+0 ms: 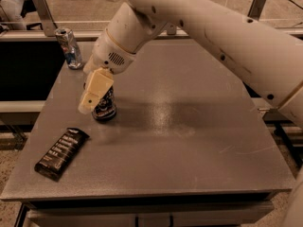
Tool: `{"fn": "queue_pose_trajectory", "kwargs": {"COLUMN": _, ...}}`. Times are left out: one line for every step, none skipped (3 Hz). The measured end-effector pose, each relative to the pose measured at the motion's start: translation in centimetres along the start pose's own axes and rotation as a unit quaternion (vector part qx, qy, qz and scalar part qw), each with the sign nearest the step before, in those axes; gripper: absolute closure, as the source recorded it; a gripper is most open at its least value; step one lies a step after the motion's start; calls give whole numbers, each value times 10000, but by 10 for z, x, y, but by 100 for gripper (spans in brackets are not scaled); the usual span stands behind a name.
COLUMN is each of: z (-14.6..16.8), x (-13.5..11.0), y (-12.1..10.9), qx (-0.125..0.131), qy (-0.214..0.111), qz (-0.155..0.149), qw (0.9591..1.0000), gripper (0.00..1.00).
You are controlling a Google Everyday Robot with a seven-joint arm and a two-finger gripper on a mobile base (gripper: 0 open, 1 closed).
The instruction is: Move pepsi can near rxbar chocolate
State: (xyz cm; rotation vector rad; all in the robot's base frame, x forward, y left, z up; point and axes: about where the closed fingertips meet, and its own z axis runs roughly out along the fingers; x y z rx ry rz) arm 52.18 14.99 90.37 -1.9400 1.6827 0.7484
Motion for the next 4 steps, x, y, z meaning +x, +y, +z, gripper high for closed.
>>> {"fn": "queue_pose_trajectory", "kwargs": {"z": 0, "x": 0, "y": 0, "qx": -1, "qy": 0, "qz": 0, "qw": 10000, "gripper": 0}}
{"fn": "queue_pose_trajectory", "kwargs": {"z": -29, "x": 4, "y": 1, "qx": 219, "qy": 105, "qz": -332, "qw": 9992, "gripper": 0}}
{"fn": "queue_pose_trajectory", "kwargs": {"z": -80, "x": 13, "y": 7, "qx": 692, "qy": 205, "qz": -890, "qw": 9934, "gripper": 0}}
{"fn": "queue_pose_trajectory", "kwargs": {"z": -80, "x": 13, "y": 7, "qx": 692, "qy": 205, "qz": -890, "qw": 9934, "gripper": 0}}
